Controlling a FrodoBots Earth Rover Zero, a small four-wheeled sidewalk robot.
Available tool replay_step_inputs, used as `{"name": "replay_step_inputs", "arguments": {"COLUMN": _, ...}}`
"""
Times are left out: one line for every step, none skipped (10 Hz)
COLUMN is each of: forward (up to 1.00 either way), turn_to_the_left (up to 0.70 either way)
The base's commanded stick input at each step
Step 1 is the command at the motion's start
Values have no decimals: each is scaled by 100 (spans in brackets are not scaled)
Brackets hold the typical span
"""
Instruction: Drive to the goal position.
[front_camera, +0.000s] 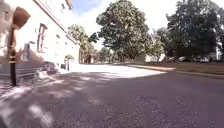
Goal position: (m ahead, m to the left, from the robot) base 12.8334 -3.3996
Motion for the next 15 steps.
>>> {"name": "replay_step_inputs", "arguments": {"forward": 70, "turn_to_the_left": 12}}
{"name": "replay_step_inputs", "arguments": {"forward": 70, "turn_to_the_left": 35}}
{"name": "replay_step_inputs", "arguments": {"forward": 70, "turn_to_the_left": 26}}
{"name": "replay_step_inputs", "arguments": {"forward": 70, "turn_to_the_left": 4}}
{"name": "replay_step_inputs", "arguments": {"forward": 70, "turn_to_the_left": 0}}
{"name": "replay_step_inputs", "arguments": {"forward": 70, "turn_to_the_left": 0}}
{"name": "replay_step_inputs", "arguments": {"forward": 70, "turn_to_the_left": 0}}
{"name": "replay_step_inputs", "arguments": {"forward": 70, "turn_to_the_left": 0}}
{"name": "replay_step_inputs", "arguments": {"forward": 70, "turn_to_the_left": 0}}
{"name": "replay_step_inputs", "arguments": {"forward": 70, "turn_to_the_left": 0}}
{"name": "replay_step_inputs", "arguments": {"forward": 70, "turn_to_the_left": 0}}
{"name": "replay_step_inputs", "arguments": {"forward": 70, "turn_to_the_left": 0}}
{"name": "replay_step_inputs", "arguments": {"forward": 70, "turn_to_the_left": 0}}
{"name": "replay_step_inputs", "arguments": {"forward": 70, "turn_to_the_left": 0}}
{"name": "replay_step_inputs", "arguments": {"forward": 70, "turn_to_the_left": 0}}
